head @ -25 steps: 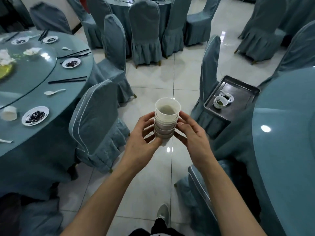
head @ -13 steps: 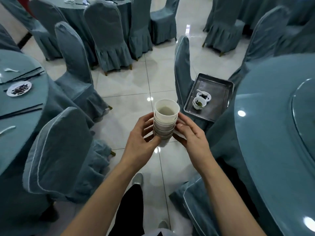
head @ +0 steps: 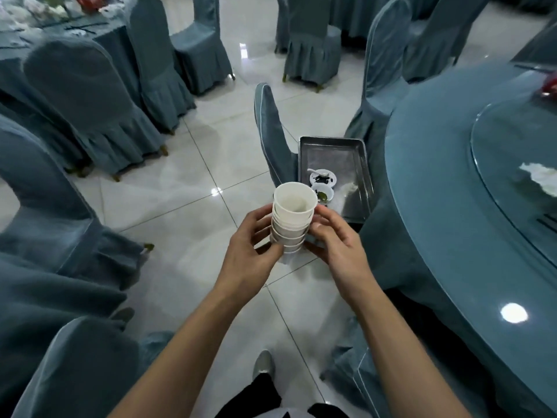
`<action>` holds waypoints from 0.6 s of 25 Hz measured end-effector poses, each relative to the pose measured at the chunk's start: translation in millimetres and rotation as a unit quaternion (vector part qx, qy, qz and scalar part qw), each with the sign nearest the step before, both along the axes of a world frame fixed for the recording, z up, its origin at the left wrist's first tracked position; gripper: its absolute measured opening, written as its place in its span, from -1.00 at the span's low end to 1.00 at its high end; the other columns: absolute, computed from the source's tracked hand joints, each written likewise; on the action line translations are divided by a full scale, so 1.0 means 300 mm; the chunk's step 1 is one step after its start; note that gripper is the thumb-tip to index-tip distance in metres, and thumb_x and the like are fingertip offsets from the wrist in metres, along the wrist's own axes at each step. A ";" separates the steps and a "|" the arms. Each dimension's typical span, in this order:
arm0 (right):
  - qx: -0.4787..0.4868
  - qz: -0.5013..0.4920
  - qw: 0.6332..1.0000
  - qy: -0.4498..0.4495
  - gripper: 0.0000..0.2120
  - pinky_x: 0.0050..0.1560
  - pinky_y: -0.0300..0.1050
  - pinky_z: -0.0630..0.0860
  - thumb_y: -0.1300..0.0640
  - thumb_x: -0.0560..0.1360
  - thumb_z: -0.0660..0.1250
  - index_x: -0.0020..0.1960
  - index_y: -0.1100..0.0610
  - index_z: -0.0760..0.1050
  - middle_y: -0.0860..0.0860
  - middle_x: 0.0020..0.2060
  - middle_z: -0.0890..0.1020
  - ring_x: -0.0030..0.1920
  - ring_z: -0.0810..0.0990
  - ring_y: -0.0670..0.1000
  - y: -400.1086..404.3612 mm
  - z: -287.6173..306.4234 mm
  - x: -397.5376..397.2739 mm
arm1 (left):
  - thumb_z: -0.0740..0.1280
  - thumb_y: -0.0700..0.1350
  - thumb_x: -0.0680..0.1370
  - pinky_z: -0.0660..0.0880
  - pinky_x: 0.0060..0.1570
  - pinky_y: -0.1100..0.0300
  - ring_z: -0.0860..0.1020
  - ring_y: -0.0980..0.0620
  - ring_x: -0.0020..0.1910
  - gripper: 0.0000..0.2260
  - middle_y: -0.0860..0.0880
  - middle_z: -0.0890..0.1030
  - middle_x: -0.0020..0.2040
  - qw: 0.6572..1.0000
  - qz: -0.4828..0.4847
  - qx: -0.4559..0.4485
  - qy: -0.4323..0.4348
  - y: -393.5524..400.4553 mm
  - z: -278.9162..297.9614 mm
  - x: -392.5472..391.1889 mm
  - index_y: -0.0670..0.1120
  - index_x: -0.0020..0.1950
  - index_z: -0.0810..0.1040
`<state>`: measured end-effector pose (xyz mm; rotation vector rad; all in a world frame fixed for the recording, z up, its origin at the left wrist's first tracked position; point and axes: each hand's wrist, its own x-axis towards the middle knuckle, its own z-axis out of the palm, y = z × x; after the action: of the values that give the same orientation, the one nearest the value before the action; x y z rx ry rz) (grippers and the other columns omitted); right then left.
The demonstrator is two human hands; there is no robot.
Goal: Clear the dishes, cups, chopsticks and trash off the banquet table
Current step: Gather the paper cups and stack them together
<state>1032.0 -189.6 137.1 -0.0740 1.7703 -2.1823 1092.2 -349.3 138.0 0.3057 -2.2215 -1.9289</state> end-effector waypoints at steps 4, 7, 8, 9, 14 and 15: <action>0.008 -0.045 0.999 -0.013 -0.71 0.18 -0.01 0.62 0.21 0.64 0.26 0.20 -0.08 0.63 0.01 0.14 0.69 0.23 0.65 0.11 -0.072 -0.026 -0.078 | 0.43 -0.32 0.50 0.57 0.13 0.27 0.61 0.18 0.19 -0.51 0.11 0.64 0.21 1.000 -0.018 0.021 -0.007 -0.071 -0.012 -0.115 0.15 0.31 0.51; 0.009 -0.083 0.996 -0.027 -0.79 0.15 0.04 0.61 0.02 0.64 0.27 0.18 -0.05 0.64 0.08 0.15 0.69 0.21 0.66 0.11 -0.093 -0.040 -0.131 | 0.37 -0.15 0.54 0.56 0.20 0.13 0.61 0.14 0.20 -0.67 0.11 0.66 0.17 0.998 -0.025 0.059 -0.029 -0.094 -0.021 -0.204 0.24 0.19 0.57; 0.012 -0.097 0.995 -0.028 -0.77 0.14 0.06 0.60 -0.07 0.60 0.29 0.15 -0.05 0.64 0.10 0.14 0.69 0.19 0.66 0.12 -0.097 -0.039 -0.150 | 0.35 -0.08 0.55 0.55 0.23 0.07 0.60 0.11 0.21 -0.74 0.10 0.67 0.15 0.996 -0.028 0.076 -0.039 -0.097 -0.022 -0.234 0.26 0.15 0.59; 0.020 -0.111 0.993 -0.026 -0.73 0.14 0.09 0.60 -0.14 0.55 0.31 0.13 -0.04 0.64 0.12 0.13 0.69 0.19 0.65 0.14 -0.100 -0.039 -0.170 | 0.33 0.00 0.55 0.55 0.22 0.05 0.61 0.09 0.20 -0.80 0.10 0.68 0.12 0.994 -0.032 0.090 -0.046 -0.099 -0.022 -0.262 0.26 0.11 0.61; 0.038 -0.127 0.991 -0.017 -0.62 -0.04 -0.10 0.62 -0.28 0.42 0.42 0.09 -0.05 0.64 0.03 -0.02 0.68 0.00 0.65 -0.01 -0.087 -0.069 -0.273 | 0.37 0.21 0.48 0.60 0.07 0.12 0.66 0.08 0.09 -0.73 0.10 0.70 0.00 0.990 -0.042 0.121 -0.063 -0.079 -0.045 -0.404 0.13 0.10 0.61; 0.039 -0.126 0.991 -0.019 -0.64 -0.04 -0.11 0.61 -0.25 0.44 0.42 0.10 -0.04 0.64 0.05 -0.02 0.68 0.00 0.64 -0.02 -0.083 -0.079 -0.298 | 0.39 0.21 0.48 0.60 0.12 0.08 0.66 0.08 0.09 -0.73 0.11 0.70 0.00 0.990 -0.041 0.116 -0.064 -0.077 -0.052 -0.435 0.12 0.10 0.61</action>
<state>942.7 -214.5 113.5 0.2196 1.9316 -2.2626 961.6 -372.3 122.3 0.3869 -2.1169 -2.2780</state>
